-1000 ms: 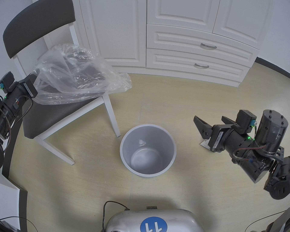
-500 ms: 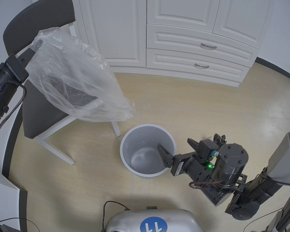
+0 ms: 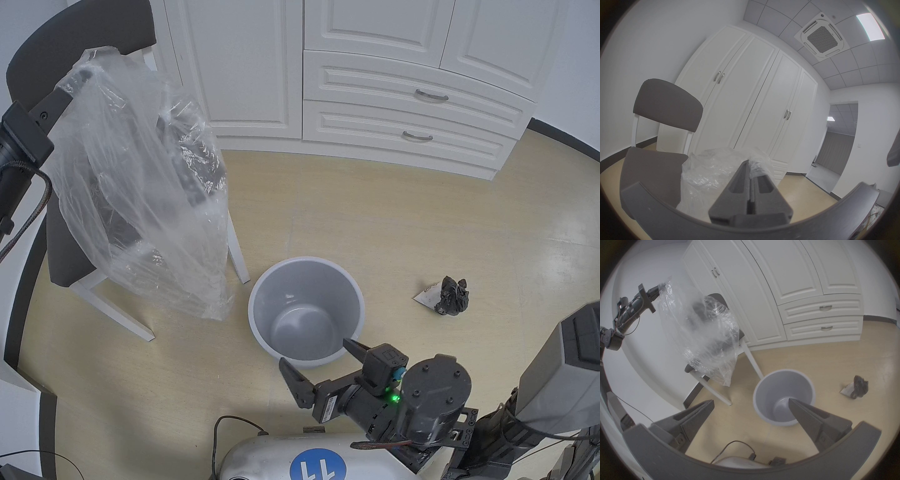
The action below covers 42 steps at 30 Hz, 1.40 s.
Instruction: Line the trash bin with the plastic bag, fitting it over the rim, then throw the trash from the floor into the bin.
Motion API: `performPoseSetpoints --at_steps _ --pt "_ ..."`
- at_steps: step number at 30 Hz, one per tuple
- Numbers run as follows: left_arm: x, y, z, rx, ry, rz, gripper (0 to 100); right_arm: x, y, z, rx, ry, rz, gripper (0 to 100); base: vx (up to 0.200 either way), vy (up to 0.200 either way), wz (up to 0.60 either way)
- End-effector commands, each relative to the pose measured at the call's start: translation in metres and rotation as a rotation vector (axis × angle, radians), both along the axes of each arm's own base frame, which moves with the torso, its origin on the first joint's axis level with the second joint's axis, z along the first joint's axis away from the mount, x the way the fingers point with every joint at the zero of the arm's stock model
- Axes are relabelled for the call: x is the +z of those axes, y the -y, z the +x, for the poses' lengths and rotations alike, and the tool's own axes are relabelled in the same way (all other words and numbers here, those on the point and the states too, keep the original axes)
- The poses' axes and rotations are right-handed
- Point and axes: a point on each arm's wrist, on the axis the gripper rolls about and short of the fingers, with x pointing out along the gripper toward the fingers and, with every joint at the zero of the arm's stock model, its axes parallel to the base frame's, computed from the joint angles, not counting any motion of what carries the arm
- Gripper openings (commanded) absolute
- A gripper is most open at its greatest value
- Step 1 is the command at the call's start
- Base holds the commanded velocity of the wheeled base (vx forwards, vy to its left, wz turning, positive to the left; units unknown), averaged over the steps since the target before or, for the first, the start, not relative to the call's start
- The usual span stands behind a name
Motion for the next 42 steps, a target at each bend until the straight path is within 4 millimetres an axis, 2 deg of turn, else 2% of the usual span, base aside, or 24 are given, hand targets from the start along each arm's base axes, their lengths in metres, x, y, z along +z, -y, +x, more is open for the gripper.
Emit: performPoseSetpoints --at_steps 1,7,11,20,25,28,39,42 --pt "-0.001 0.005 0.000 -0.015 -0.008 -0.004 0 -0.014 -0.019 -0.004 0.034 -0.043 0.032 100 0.000 0.000 0.00" --pt "-0.002 0.007 -0.002 -0.031 -0.006 -0.003 0 -0.020 -0.040 -0.015 0.087 -0.078 0.078 100 0.000 0.000 0.00" --pt "-0.004 0.007 -0.001 -0.031 -0.017 0.002 0 -0.028 -0.061 -0.035 0.163 -0.086 0.064 100 0.000 0.000 0.00" --pt "-0.005 0.008 0.000 -0.030 -0.020 0.007 0 -0.038 -0.081 -0.051 0.216 -0.130 0.114 100 0.000 0.000 0.00" --pt "-0.004 0.007 -0.003 -0.031 -0.013 0.005 0 -0.052 -0.097 -0.045 0.202 -0.131 0.120 100 0.000 0.000 0.00" --pt "-0.004 0.007 -0.003 -0.034 -0.012 0.004 0 -0.054 -0.105 -0.039 0.184 -0.131 0.148 100 0.000 0.000 0.00" --pt "-0.006 0.012 -0.006 -0.066 -0.016 0.008 0 -0.059 -0.126 -0.004 0.106 -0.110 0.248 100 0.000 0.000 0.00" --pt "-0.005 0.012 -0.008 -0.066 -0.011 0.006 0 -0.059 -0.135 0.012 0.081 -0.101 0.265 100 0.000 0.000 0.00"
